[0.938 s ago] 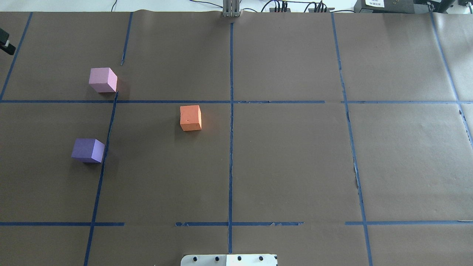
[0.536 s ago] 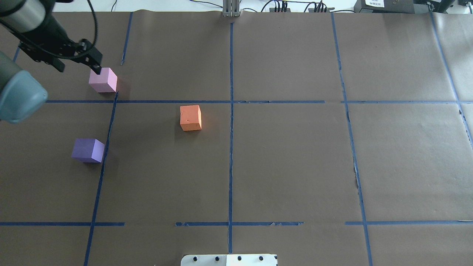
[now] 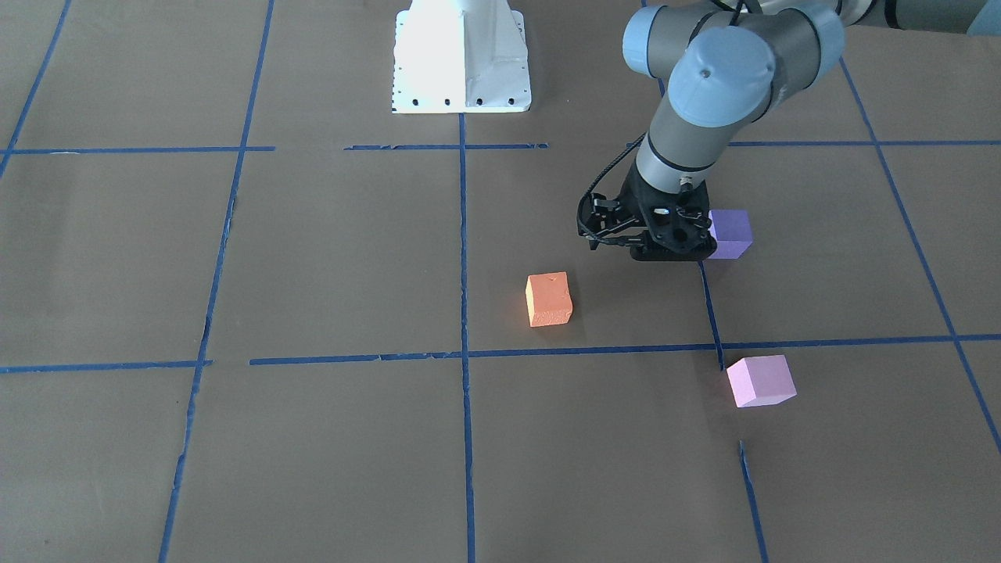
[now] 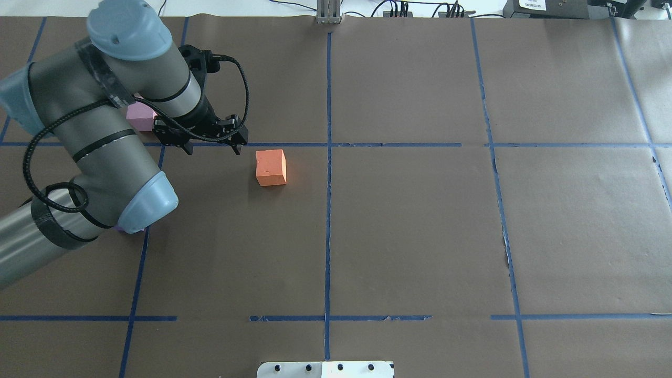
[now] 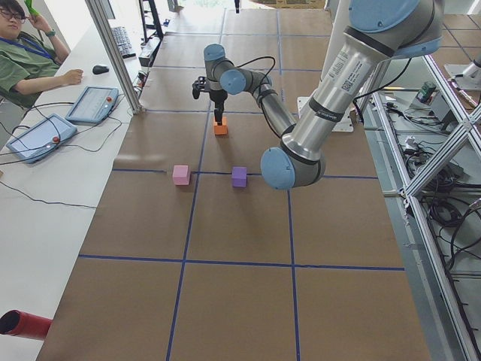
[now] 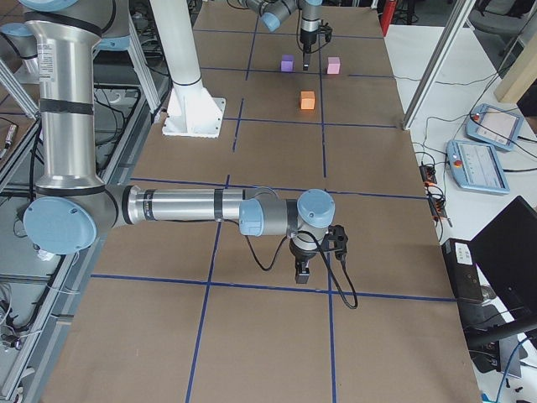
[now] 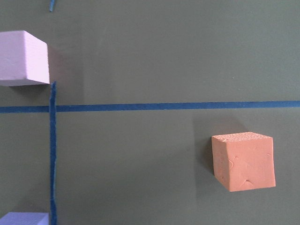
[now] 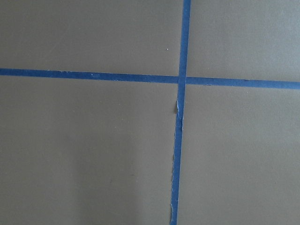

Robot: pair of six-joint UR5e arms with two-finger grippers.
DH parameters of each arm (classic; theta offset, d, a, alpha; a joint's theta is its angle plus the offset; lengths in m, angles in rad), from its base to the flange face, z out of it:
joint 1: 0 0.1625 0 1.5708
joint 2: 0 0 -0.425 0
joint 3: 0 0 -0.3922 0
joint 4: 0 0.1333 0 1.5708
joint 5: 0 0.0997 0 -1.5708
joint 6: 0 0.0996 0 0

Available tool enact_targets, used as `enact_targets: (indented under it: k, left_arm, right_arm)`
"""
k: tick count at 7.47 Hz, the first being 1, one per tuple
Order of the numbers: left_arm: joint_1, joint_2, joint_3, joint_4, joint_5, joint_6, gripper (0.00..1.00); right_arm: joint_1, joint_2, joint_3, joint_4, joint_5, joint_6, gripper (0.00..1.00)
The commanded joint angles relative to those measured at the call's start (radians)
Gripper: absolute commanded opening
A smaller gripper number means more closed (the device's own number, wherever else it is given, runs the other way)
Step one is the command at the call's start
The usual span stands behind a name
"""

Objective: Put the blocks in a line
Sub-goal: 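Reach the left gripper over the orange cube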

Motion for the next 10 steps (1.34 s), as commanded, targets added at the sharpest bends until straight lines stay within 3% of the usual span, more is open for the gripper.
enact_targets:
  k: [1, 2, 4, 10]
  left_arm:
    - [0.06, -0.097, 0.123, -0.023, 0.026, -0.035, 1.0]
    - [0.076, -0.132, 0.186, -0.039, 0.077, -0.035, 1.0]
    - [0.08, -0.13, 0.257, -0.131, 0.08, -0.043, 1.0]
    - [0.09, -0.153, 0.349, -0.225, 0.085, -0.093, 1.0]
  right_arm:
    - [0.0, 0.0, 0.0, 0.0, 0.001, 0.0, 1.0]
    - [0.0, 0.0, 0.0, 0.0, 0.001, 0.0, 1.0]
    - [0.0, 0.0, 0.0, 0.0, -0.001, 0.0, 1.0]
    - [0.0, 0.0, 0.0, 0.0, 0.001, 0.0, 1.0]
